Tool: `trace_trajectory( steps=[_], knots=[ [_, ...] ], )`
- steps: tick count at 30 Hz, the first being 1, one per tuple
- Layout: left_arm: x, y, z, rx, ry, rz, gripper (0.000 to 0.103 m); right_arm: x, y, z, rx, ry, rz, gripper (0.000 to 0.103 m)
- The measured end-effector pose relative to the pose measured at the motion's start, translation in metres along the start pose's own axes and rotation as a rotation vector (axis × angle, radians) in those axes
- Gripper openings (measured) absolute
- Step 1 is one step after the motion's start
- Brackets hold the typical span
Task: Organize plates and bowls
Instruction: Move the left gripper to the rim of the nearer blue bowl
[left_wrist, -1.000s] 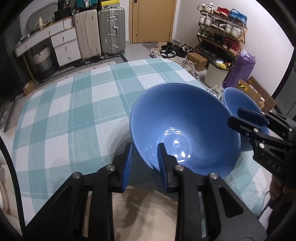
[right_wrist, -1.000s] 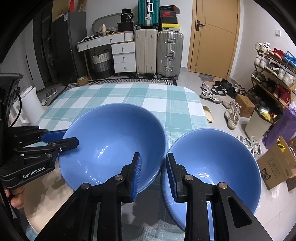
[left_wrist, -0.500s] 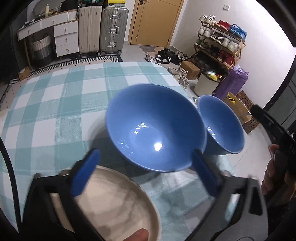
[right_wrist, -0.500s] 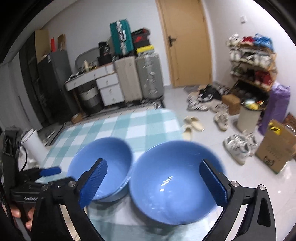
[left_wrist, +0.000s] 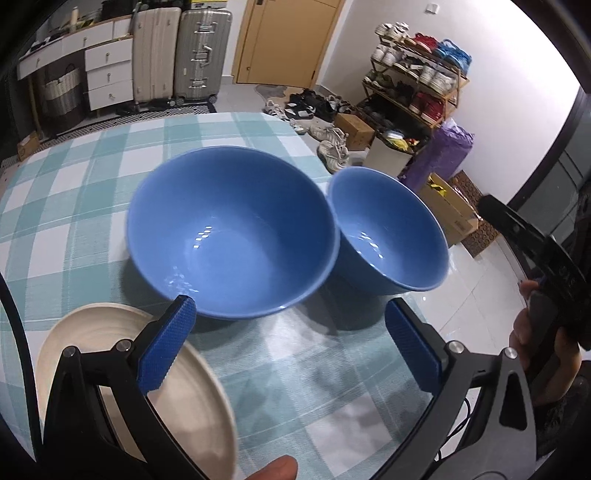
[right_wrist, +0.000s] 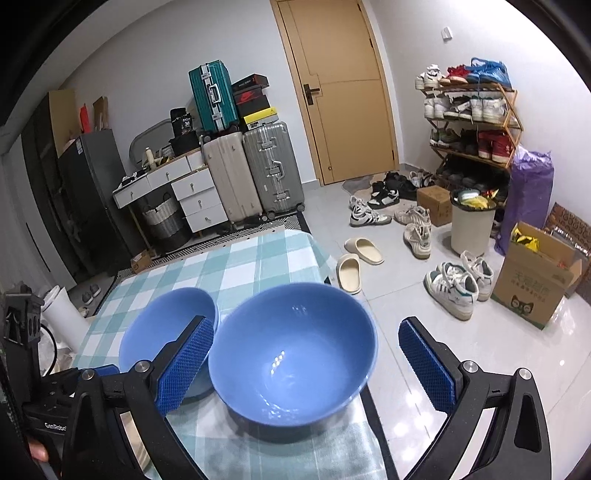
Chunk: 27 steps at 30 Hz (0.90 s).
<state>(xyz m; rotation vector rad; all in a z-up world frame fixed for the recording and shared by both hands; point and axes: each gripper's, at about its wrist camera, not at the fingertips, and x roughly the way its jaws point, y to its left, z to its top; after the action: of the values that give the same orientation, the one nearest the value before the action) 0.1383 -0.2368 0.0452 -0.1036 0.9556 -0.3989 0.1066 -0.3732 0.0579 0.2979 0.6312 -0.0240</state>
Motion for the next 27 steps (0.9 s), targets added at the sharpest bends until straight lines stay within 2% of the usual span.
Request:
trace_trajectory(
  steps=[13,16,18,23,27],
  knots=[
    [0.012,-0.044,-0.009,0.014,0.012,-0.079,0.101,0.010,-0.027,-0.010,0.069,0.056,-0.024,0.102],
    [0.013,-0.052,-0.011,0.024,0.019,-0.111,0.093,0.011,-0.032,-0.015,0.071,0.067,-0.028,0.102],
    [0.015,-0.057,-0.011,0.032,0.033,-0.126,0.079,0.011,-0.037,-0.018,0.078,0.071,-0.026,0.102],
    [0.028,-0.058,-0.011,0.005,0.055,-0.162,0.067,0.015,-0.048,-0.020,0.109,0.075,-0.022,0.101],
    [0.043,-0.059,-0.009,-0.029,0.073,-0.166,0.061,0.024,-0.054,-0.024,0.135,0.090,-0.006,0.082]
  ],
)
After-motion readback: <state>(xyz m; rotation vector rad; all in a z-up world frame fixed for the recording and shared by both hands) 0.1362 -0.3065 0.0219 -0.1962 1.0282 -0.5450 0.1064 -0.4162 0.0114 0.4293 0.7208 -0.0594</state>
